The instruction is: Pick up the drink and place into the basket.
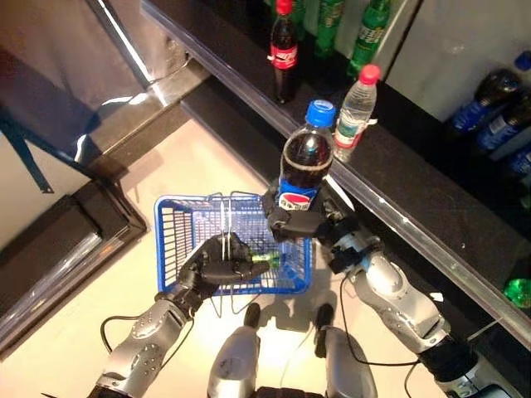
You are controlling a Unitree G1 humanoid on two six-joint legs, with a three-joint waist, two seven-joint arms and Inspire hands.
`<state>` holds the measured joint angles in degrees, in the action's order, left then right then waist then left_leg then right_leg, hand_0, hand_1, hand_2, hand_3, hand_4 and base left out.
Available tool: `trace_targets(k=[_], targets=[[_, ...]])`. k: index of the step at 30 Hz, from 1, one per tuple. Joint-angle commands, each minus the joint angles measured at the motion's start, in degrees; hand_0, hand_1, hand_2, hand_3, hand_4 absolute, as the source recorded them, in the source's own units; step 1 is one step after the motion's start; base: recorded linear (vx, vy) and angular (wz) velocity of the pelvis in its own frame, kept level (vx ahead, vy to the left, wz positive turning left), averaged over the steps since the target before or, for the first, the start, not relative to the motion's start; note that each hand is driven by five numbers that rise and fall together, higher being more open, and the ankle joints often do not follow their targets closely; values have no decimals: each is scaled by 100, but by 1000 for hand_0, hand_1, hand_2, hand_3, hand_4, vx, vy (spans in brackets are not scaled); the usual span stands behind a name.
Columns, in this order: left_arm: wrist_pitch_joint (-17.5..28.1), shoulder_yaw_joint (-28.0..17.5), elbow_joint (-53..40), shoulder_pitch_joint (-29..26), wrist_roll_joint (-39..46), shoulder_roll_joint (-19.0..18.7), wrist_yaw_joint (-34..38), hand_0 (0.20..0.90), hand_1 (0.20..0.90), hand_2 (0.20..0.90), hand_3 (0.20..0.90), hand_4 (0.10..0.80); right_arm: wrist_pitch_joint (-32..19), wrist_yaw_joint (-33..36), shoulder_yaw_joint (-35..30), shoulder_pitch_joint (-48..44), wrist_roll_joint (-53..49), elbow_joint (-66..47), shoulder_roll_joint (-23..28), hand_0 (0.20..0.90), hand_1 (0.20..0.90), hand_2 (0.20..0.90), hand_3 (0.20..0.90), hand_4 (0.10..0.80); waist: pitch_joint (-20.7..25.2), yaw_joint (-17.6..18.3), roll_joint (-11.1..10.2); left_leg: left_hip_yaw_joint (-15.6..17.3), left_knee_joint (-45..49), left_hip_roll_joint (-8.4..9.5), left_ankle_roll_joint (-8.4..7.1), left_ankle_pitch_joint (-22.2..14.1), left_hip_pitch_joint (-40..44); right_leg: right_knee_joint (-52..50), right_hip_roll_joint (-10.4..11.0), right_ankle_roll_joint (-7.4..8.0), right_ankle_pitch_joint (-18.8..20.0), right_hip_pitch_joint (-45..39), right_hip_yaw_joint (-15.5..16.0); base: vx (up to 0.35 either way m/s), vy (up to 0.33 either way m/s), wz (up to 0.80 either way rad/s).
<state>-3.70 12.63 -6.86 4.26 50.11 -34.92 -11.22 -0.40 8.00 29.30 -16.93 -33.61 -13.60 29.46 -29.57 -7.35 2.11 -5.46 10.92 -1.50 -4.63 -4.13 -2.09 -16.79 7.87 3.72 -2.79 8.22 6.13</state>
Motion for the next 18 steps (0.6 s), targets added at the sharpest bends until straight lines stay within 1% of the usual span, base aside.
trace_targets(k=[1,3,5,10,12,17,18], targets=[[1240,-15,-1917,-504,676,-109,-1274,300,300,300,200,100,-888,120,253,-582,250,-293,-599,300,300,300,200,100,1394,-11,-75,45,260,371,494,136,-240,517,-148,-298,-124,-826,55,38,10,1],[1243,14,-1949,-542,676,-124,-1326,300,300,300,200,100,-876,139,274,-600,278,-261,-619,300,300,300,200,100,1397,-16,-73,36,263,378,493,133,-241,516,-141,-296,-126,-828,57,0,0,0],[1207,84,-2069,-702,809,-205,-1414,300,300,300,200,100,-848,220,374,-661,386,-125,-663,300,300,300,200,100,1411,-18,-61,23,258,389,492,140,-236,495,-124,-290,-128,-819,66,17,11,1],[1131,86,-2144,-836,942,-204,-1492,300,300,300,200,100,-791,368,523,-595,700,243,-717,300,300,300,200,100,1480,-20,-51,28,247,408,487,147,-219,486,-93,-277,-133,-832,63,44,25,2],[1137,24,-2147,-832,1007,-229,-1520,300,300,300,200,100,-754,428,555,-523,855,526,-733,300,300,300,200,100,1502,-33,-44,21,249,423,485,146,-231,482,-78,-274,-142,-819,67,0,0,0],[1047,-124,-2154,-743,1206,-188,-1628,300,300,300,200,100,-1032,433,602,-307,1181,1523,-876,300,300,300,200,100,1494,-109,-9,-4,247,432,470,162,-261,464,-34,-278,-152,-808,128,2,9,8],[1044,-162,-2138,-729,1187,-169,-1659,300,300,300,200,100,-1024,473,598,-265,1273,1704,-913,300,300,300,200,100,1487,-124,-1,-18,235,438,470,169,-265,464,-31,-278,-155,-804,144,-11,-5,12]])
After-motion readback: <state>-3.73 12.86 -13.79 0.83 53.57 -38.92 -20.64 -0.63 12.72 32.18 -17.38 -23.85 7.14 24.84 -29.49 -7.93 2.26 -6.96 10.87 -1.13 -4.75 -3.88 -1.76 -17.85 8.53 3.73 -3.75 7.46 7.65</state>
